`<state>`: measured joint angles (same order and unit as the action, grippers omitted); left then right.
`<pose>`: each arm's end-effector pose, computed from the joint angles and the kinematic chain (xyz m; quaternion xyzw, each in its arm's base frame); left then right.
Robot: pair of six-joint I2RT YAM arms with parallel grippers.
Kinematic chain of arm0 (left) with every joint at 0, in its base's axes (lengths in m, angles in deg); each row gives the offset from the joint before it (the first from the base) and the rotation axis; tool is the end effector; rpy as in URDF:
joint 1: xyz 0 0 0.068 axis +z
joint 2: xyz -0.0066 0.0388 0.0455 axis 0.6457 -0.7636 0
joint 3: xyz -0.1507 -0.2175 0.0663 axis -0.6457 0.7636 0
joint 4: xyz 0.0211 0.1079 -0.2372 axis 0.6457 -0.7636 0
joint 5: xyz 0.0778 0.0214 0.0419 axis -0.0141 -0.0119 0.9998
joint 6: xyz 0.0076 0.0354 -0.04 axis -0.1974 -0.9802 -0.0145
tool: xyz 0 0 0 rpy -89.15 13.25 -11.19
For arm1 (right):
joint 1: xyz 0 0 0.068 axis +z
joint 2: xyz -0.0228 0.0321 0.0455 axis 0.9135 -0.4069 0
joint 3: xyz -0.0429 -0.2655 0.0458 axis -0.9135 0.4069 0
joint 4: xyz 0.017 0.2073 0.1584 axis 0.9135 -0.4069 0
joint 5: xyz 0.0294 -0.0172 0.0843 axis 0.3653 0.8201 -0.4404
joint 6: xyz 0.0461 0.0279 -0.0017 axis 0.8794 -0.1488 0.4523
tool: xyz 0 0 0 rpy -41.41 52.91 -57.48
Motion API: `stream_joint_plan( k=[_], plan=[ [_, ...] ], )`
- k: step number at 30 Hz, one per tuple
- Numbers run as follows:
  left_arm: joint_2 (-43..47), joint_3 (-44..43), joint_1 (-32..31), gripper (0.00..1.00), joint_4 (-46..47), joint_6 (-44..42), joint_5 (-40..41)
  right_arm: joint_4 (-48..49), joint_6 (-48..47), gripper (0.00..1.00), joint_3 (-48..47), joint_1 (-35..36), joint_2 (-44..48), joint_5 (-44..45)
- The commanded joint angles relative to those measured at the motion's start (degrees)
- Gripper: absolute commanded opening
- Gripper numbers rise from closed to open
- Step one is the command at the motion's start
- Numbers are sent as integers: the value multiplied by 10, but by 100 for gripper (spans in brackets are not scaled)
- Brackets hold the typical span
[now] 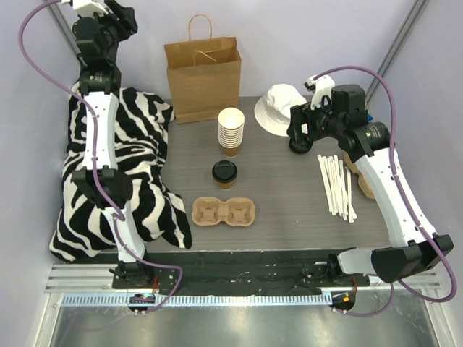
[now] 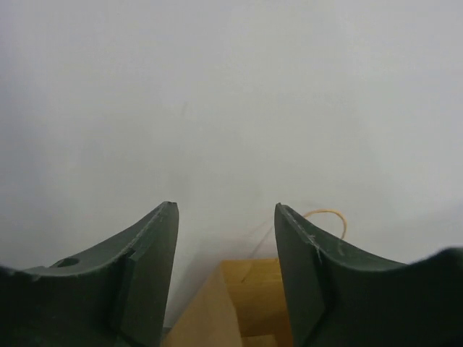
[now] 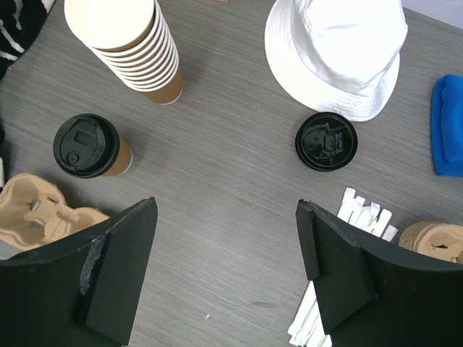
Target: Pack the takeout coffee
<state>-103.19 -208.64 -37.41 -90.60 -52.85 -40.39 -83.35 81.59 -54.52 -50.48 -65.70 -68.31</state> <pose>0.4535 0.0210 0.5231 -0.1222 0.5900 -0.1519 0.7835 0.2607 0.0779 0.4309 -0.1935 0.8454 0.1081 0.4860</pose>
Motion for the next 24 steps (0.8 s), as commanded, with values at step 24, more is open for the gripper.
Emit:
stream_joint_plan(
  k=[24],
  plan=[
    [-157,-88,-62,75,-182,-88,8,28,13,86,11,-4,-2,-8]
  ],
)
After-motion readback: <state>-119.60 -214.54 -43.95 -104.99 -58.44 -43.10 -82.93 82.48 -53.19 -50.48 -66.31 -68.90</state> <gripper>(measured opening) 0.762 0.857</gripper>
